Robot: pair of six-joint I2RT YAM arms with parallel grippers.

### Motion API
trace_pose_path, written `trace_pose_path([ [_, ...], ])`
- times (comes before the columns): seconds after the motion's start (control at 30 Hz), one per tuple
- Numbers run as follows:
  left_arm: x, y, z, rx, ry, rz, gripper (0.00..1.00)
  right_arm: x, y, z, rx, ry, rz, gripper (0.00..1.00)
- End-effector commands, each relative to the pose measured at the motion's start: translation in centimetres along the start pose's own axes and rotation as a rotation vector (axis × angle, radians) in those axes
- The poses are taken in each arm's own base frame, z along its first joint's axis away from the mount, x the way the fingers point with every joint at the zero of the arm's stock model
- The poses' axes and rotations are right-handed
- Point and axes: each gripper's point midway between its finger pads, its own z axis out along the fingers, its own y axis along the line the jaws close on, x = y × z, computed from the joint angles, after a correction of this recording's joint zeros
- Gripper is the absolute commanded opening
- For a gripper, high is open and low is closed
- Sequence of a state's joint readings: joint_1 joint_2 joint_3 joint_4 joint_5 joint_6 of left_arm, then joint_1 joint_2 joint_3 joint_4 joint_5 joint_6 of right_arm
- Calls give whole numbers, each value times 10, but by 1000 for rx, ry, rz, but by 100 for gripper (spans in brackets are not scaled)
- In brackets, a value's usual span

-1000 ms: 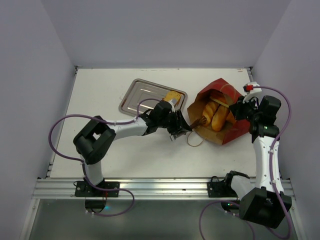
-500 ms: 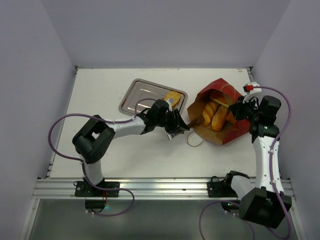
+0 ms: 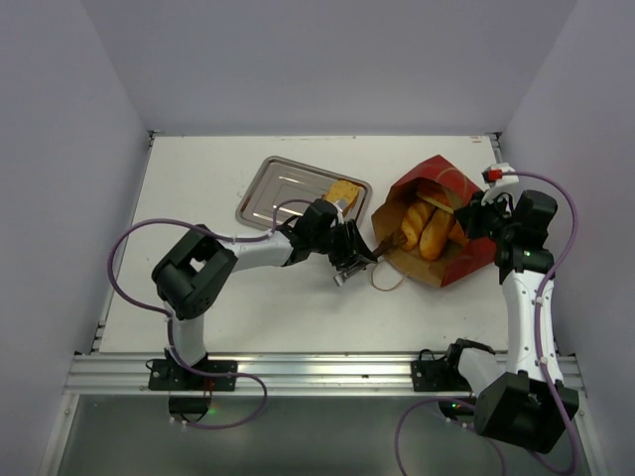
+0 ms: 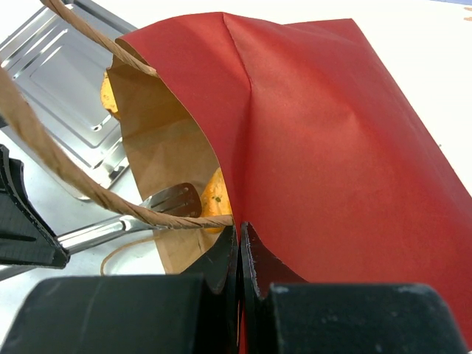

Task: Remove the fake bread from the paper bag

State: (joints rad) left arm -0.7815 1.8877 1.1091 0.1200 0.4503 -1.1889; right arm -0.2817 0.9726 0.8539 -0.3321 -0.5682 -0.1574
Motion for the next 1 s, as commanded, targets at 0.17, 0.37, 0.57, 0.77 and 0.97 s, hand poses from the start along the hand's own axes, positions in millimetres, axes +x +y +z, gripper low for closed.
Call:
trace_pose_path([
  [0.17,-10,-29,-1,95,16,-22,49,-5,7,-3,-25,-29,-21,0],
  [0.37,-14,-34,0,105,27,-28,49,-6,7,-4,-28,-31,-22,0],
  [0.57,-16,-31,5,101,38,-38,49,-6,8,-4,-29,-33,-23,0],
  [0.77,-17,-31,13,115,54,-39,49,-6,9,-4,-35,-34,-23,0],
  [0.97,-20,-39,18,145,72,-23,49,-5,10,-4,-40,-32,-21,0],
])
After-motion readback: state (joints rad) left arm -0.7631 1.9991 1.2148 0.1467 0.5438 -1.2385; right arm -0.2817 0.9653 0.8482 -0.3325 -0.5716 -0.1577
